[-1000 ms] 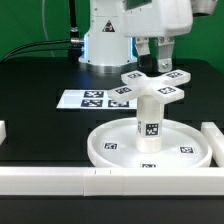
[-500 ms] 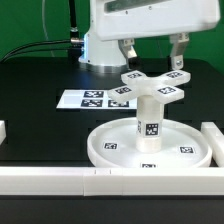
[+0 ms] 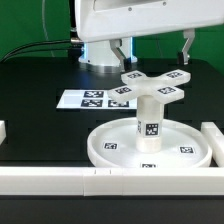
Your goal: Assemble round table
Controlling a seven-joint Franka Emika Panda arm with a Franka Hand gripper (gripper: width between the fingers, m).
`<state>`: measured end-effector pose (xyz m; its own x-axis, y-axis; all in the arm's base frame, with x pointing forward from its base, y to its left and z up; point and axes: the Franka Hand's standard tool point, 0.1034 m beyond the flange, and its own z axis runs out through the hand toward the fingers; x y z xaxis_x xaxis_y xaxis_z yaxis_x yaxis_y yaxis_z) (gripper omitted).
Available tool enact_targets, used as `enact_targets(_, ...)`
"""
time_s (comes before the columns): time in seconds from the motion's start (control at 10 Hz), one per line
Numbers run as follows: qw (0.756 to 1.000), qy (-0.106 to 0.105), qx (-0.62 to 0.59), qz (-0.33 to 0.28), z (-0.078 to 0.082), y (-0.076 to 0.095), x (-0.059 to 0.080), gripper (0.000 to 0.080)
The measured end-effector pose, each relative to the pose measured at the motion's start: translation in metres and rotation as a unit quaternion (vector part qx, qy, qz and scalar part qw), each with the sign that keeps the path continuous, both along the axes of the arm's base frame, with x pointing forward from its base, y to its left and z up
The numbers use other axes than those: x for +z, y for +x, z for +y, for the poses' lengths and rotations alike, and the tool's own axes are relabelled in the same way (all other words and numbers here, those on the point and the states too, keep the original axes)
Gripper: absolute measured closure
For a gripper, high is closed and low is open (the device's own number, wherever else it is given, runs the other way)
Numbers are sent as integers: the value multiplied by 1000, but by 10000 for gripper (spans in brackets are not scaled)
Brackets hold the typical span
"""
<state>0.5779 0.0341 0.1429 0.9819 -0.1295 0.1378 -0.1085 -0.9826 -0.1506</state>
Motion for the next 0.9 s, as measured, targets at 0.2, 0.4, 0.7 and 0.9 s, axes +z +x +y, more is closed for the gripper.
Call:
enact_targets(0.2,998,-14,68,-8,-1,0,0,151)
enact_targets(0.4,977,-39,209,-26,-3,1,0,151)
enact_targets(0.7,938,-61,338,-45,-7,2,2,151)
enact_targets(0.9,913,-77,398,-48,-13,2,1,151)
